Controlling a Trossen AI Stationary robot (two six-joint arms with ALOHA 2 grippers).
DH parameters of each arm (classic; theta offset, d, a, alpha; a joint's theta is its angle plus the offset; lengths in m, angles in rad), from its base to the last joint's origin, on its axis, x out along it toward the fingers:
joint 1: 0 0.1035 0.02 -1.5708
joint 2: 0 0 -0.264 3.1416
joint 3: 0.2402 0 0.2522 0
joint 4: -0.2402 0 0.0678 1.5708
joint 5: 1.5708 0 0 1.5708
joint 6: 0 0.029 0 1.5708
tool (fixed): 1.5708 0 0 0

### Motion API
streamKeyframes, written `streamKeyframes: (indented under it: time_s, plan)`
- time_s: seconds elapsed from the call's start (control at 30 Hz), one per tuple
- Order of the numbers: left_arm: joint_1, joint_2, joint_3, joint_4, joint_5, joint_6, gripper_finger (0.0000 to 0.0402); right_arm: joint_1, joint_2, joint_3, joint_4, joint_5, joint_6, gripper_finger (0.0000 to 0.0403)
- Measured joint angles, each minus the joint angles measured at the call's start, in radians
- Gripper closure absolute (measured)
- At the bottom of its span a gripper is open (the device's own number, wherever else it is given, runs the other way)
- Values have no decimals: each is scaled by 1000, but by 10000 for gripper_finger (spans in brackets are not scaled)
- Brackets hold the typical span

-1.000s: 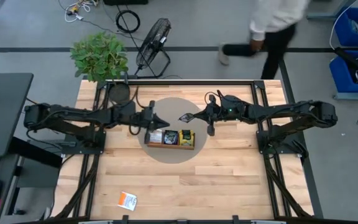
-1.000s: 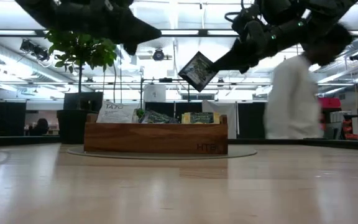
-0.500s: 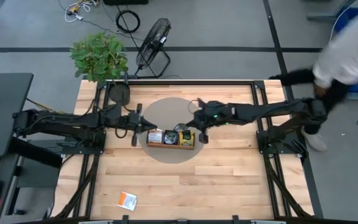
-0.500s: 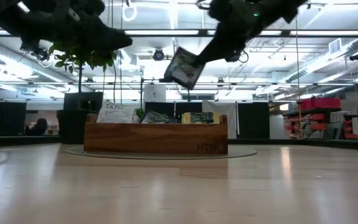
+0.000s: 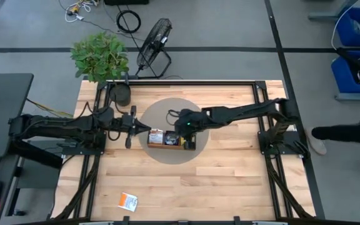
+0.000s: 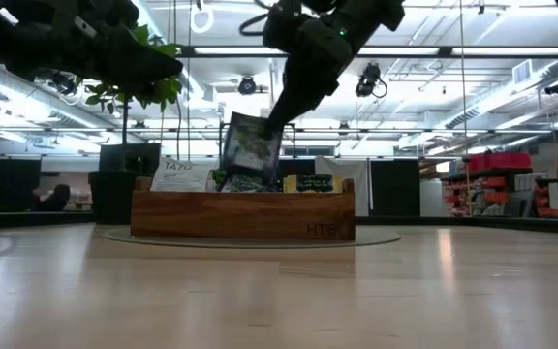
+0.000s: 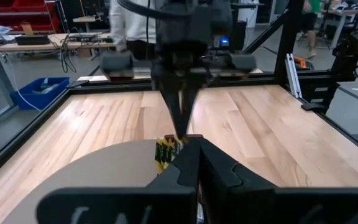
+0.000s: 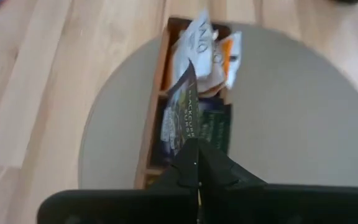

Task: Pick & Place Tea
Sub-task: Put the purple tea bag into the middle compartment of the wooden organizer

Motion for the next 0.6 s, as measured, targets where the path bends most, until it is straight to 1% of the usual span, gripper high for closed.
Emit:
streamKeyframes:
  time_s: [0.17,0.23,0.6]
  plan:
    - [0,-18,0,-17,0,5,392,0,55,42,-37,-1,9,403]
    - [0,-17,1,-20,0,6,392,-1,71,52,-20,0,23,403]
    - [4,-16,0,-39,-1,7,392,-1,93,52,-16,0,50,403]
